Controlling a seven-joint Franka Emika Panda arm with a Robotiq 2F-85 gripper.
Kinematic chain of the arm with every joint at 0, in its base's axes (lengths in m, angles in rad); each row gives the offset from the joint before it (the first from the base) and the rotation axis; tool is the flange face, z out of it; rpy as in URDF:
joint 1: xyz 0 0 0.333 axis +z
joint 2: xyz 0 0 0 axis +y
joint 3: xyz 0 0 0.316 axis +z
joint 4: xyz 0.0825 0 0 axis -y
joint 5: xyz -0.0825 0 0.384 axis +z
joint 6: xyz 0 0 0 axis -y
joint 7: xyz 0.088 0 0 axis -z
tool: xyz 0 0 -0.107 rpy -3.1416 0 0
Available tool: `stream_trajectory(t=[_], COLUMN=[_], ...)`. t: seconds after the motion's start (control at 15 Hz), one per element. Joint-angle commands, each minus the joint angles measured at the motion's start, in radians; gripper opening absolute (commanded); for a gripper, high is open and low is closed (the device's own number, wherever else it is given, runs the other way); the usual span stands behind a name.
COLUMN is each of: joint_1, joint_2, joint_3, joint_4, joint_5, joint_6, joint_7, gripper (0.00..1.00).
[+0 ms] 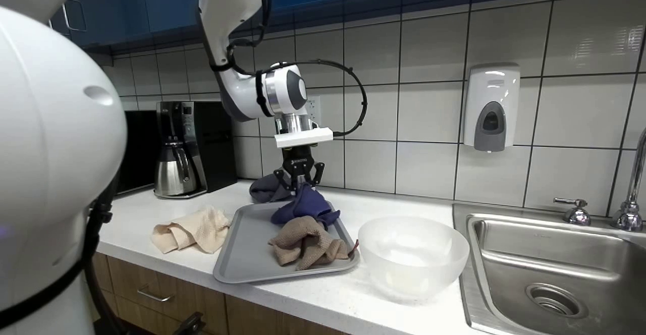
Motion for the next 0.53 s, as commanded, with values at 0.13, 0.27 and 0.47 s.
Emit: stream_trajectory(t=[0.13, 0.27, 0.47], joint_1=[-0.009, -0.011, -0.007], joint_2=[-0.031, -0.036, -0.046], joint_3=[-0.009, -0.009, -0.012], joint_4=[0.002, 0.002, 0.004], joint_5=[-0.024, -0.02, -0.022], joint_6=[-0.046, -0.049, -0.069], joint_7=[-0.008, -0.012, 0.005], gripper=[0.84, 0.99, 1.0])
